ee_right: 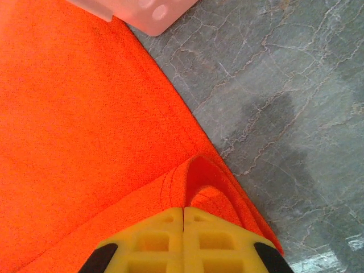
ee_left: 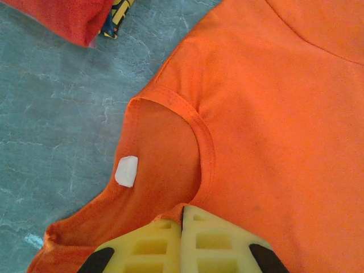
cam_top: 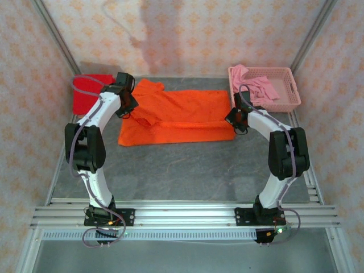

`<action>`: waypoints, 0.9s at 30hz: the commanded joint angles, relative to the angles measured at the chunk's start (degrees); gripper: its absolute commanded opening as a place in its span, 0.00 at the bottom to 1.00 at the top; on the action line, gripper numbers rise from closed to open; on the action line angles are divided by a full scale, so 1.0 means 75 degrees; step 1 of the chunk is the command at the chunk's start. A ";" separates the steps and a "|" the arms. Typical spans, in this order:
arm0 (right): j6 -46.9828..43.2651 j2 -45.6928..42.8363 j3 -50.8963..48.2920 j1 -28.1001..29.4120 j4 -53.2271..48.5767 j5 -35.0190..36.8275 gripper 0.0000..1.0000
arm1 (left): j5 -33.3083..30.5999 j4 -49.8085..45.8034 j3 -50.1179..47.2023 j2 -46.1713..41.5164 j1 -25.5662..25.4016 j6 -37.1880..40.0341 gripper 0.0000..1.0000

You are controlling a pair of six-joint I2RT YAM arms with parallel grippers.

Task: Fold and stack the t-shirts

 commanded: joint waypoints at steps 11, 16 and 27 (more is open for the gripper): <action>-0.0100 0.0219 0.0280 -0.0045 0.0006 0.0079 0.00 | -0.0251 0.0000 0.0984 0.0915 0.0124 0.0345 0.00; -0.0100 0.0218 0.0279 -0.0050 0.0008 0.0078 0.00 | -0.0178 -0.0035 0.1296 0.1024 0.0154 0.0370 0.00; -0.0088 0.0299 0.0282 -0.0049 -0.0003 0.0056 0.00 | -0.0064 -0.0059 0.1639 0.1421 0.0259 0.0487 0.00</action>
